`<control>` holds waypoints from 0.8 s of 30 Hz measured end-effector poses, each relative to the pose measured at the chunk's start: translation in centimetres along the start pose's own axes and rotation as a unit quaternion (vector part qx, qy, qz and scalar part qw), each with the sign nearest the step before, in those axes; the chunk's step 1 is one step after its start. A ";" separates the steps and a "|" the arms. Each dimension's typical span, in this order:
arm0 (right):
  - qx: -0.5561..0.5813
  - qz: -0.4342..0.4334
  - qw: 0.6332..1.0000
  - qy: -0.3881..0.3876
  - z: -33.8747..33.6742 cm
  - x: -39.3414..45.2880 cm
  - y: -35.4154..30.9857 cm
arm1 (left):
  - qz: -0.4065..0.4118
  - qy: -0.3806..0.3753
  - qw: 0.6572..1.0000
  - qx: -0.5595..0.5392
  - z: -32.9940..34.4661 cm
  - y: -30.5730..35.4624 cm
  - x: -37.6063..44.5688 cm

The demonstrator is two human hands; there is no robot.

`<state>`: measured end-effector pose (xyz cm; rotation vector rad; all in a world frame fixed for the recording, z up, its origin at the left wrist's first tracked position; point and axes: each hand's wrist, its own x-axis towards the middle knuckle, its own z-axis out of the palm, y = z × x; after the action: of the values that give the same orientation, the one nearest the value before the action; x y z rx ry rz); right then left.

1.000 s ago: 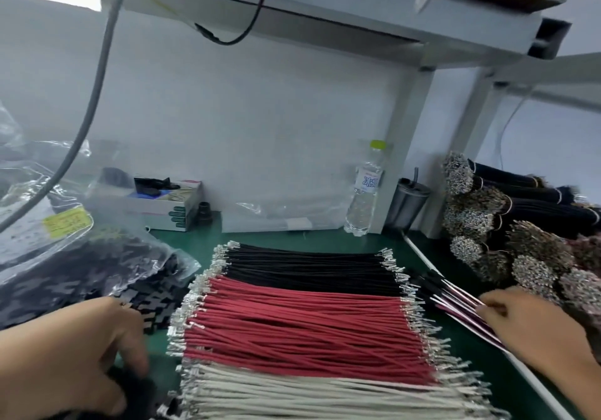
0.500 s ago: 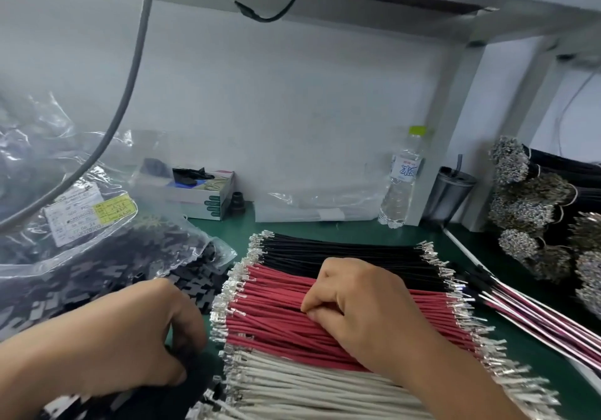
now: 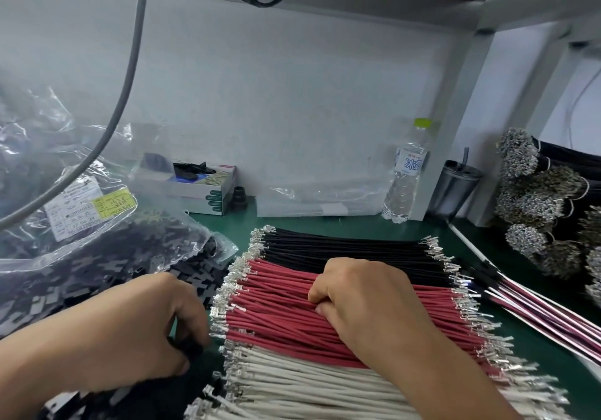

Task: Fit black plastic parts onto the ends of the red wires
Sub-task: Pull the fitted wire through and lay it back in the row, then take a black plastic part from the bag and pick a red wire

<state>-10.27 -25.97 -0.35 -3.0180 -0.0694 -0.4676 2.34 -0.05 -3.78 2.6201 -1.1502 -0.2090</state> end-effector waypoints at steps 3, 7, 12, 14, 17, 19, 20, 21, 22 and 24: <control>-0.017 0.009 1.000 0.012 0.2 -0.1 -0.3 | -0.001 0.001 1.000 -0.010 -0.1 -0.1 0.0; -0.005 0.026 0.999 0.036 0.5 -0.3 -0.3 | 0.003 0.010 1.000 -0.027 -0.2 -0.3 -0.1; 0.019 0.044 0.998 0.051 0.1 -0.5 0.3 | -0.006 0.026 0.999 -0.020 -0.3 -1.2 -0.4; 0.031 0.059 0.997 0.047 -0.1 -0.4 0.7 | -0.007 0.032 0.999 -0.014 -0.5 -1.5 -0.5; 0.032 0.077 0.994 0.071 -0.5 1.1 2.1 | -0.018 0.059 0.998 -0.031 -0.9 -2.1 -0.7; 0.032 0.082 0.995 0.056 -0.3 2.9 3.2 | -0.020 0.081 0.996 -0.039 -1.1 -2.2 -0.7; 0.030 0.083 0.996 0.026 0.1 3.8 3.6 | -0.018 0.088 0.995 -0.036 -1.1 -2.1 -0.6; 0.027 0.083 0.996 -0.011 0.4 4.6 3.9 | -0.013 0.094 0.995 -0.033 -1.2 -1.9 -0.6; 0.027 0.084 0.995 -0.043 0.8 5.2 4.1 | -0.009 0.099 0.995 -0.032 -1.3 -1.6 -0.6; 0.027 0.082 0.994 -0.061 1.5 5.9 4.3 | -0.006 0.120 0.992 -0.040 -1.6 -0.9 -0.7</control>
<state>-3.99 -29.97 -0.29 -2.9639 0.1528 -0.2613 2.85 1.38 -2.51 2.5003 -1.0231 0.0561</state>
